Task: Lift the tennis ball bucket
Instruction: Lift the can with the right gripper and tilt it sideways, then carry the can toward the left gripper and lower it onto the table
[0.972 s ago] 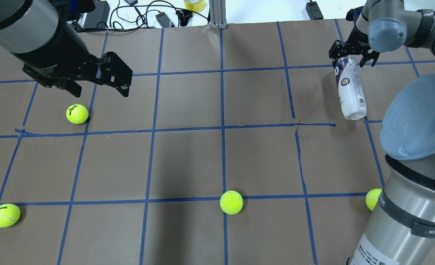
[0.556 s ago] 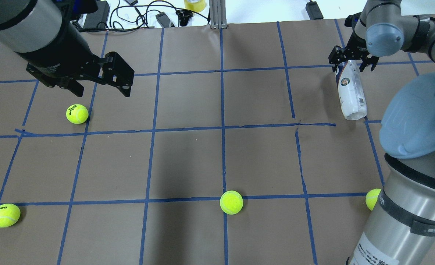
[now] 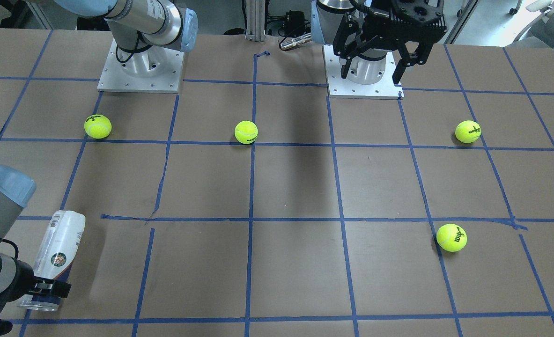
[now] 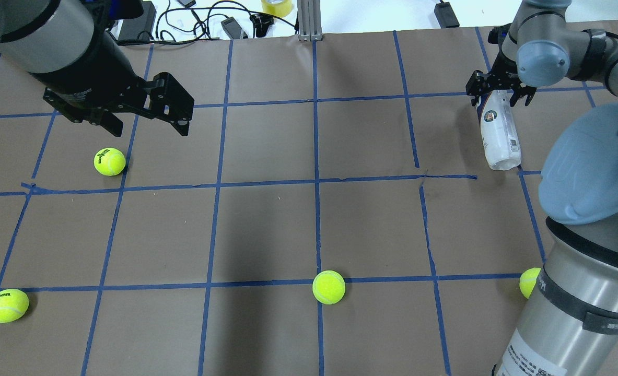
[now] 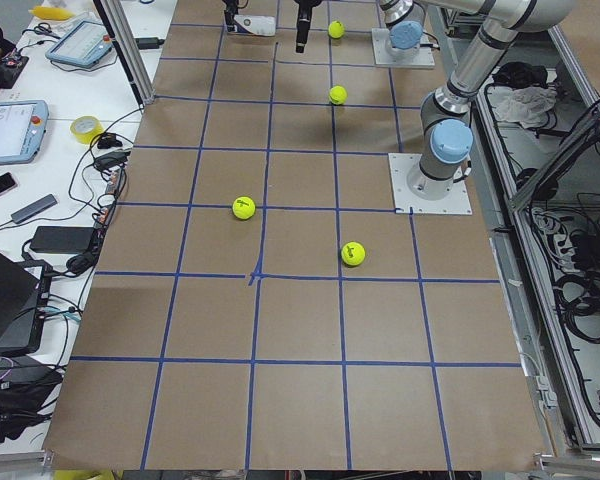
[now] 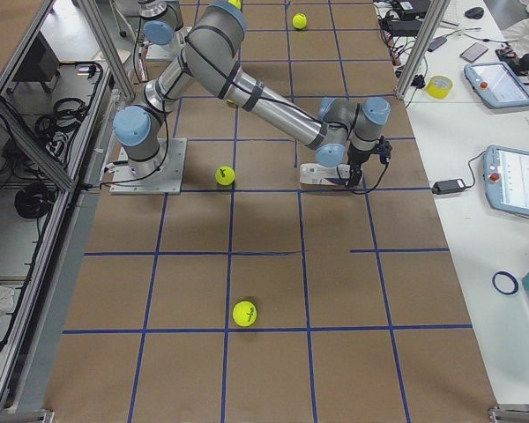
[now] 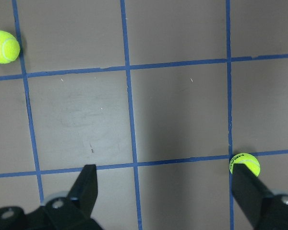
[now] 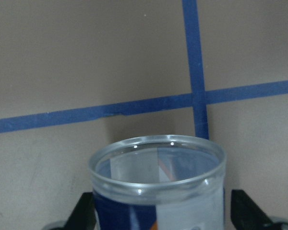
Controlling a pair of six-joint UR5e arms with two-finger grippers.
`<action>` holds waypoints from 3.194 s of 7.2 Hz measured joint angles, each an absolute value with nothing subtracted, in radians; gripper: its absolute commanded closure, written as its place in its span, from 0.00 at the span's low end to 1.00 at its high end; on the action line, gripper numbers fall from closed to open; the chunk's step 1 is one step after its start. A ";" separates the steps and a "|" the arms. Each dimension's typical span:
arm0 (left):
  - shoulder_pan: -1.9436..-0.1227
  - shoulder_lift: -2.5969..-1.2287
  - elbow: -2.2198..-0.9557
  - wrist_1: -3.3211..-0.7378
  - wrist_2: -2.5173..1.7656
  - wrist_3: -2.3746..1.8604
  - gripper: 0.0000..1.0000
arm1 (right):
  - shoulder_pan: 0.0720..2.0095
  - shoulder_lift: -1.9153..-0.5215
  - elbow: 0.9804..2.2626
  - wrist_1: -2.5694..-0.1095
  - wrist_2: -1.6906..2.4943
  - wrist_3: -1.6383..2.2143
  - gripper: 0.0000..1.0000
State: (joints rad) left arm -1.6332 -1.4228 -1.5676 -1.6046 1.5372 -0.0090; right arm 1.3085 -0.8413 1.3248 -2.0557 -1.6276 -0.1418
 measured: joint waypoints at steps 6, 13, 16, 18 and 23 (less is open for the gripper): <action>-1.634 -1.409 -1.569 -1.606 1.537 -0.011 0.00 | 1.308 -0.839 1.330 -2.056 -1.635 -0.145 0.16; -1.634 -1.411 -1.569 -1.606 1.534 -0.012 0.00 | 1.312 -0.875 1.324 -2.042 -1.678 -0.253 0.87; -1.634 -1.410 -1.569 -1.606 1.534 -0.011 0.00 | 1.396 -0.931 1.324 -2.036 -1.666 -0.376 0.87; -1.634 -1.409 -1.569 -1.606 1.534 -0.011 0.00 | 1.505 -0.957 1.324 -2.020 -1.655 -0.450 0.88; -1.634 -1.408 -1.569 -1.606 1.534 -0.011 0.00 | 1.770 -0.967 1.325 -1.990 -1.618 -0.591 0.96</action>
